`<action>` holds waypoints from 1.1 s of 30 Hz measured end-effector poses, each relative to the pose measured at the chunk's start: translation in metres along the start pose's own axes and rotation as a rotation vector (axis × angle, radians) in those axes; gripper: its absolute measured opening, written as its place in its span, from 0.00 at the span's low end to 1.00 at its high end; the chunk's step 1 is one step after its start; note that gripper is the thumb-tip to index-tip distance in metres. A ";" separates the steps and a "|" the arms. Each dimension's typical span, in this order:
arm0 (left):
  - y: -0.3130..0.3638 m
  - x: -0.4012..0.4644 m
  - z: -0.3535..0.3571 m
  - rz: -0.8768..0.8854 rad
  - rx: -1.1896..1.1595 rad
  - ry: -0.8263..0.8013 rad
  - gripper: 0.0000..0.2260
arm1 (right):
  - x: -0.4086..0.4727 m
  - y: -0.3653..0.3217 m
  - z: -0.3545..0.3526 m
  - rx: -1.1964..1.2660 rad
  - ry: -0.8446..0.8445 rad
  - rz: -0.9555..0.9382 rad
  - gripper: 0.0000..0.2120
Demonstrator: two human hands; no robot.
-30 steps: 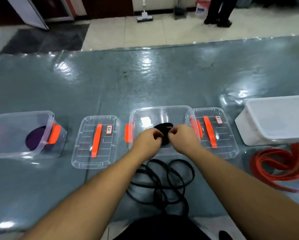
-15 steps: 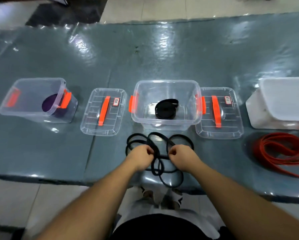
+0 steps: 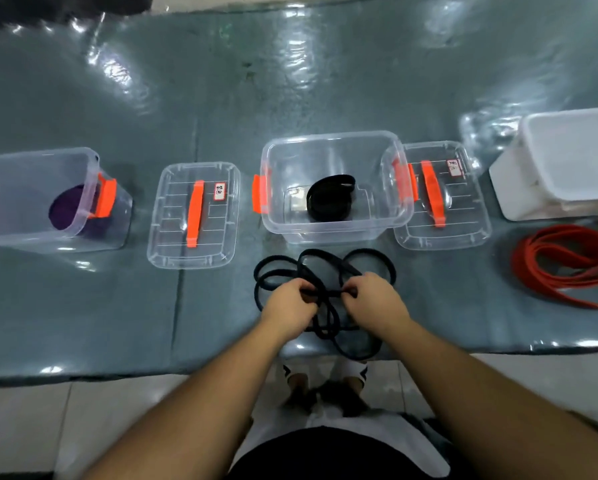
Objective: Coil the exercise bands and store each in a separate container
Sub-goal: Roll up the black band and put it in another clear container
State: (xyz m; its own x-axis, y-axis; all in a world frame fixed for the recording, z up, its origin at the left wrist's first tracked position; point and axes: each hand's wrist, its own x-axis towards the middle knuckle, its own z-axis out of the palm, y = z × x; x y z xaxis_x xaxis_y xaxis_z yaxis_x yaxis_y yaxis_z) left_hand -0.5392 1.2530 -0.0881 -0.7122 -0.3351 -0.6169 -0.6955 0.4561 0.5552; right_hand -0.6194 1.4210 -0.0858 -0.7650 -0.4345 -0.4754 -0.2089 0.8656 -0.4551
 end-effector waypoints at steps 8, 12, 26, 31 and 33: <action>0.044 -0.013 -0.066 0.482 0.259 0.323 0.10 | -0.008 -0.039 -0.065 0.277 0.227 -0.119 0.04; 0.081 -0.032 -0.107 0.612 0.142 0.330 0.10 | -0.020 -0.059 -0.109 0.531 0.276 -0.227 0.05; 0.181 -0.120 -0.197 0.802 -0.612 0.148 0.04 | -0.083 -0.136 -0.229 0.971 0.419 -0.563 0.09; 0.219 -0.157 -0.225 0.915 -0.670 0.151 0.05 | -0.103 -0.165 -0.266 1.132 0.350 -0.638 0.17; 0.233 -0.172 -0.232 0.952 -0.670 0.147 0.05 | -0.109 -0.178 -0.280 1.111 0.362 -0.645 0.19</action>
State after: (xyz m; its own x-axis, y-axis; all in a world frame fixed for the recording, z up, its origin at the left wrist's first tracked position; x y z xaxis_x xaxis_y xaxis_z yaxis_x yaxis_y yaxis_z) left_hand -0.6011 1.2254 0.2769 -0.9459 -0.2047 0.2518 0.2439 0.0635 0.9677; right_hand -0.6690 1.3844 0.2576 -0.8713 -0.4472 0.2019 -0.1202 -0.2045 -0.9715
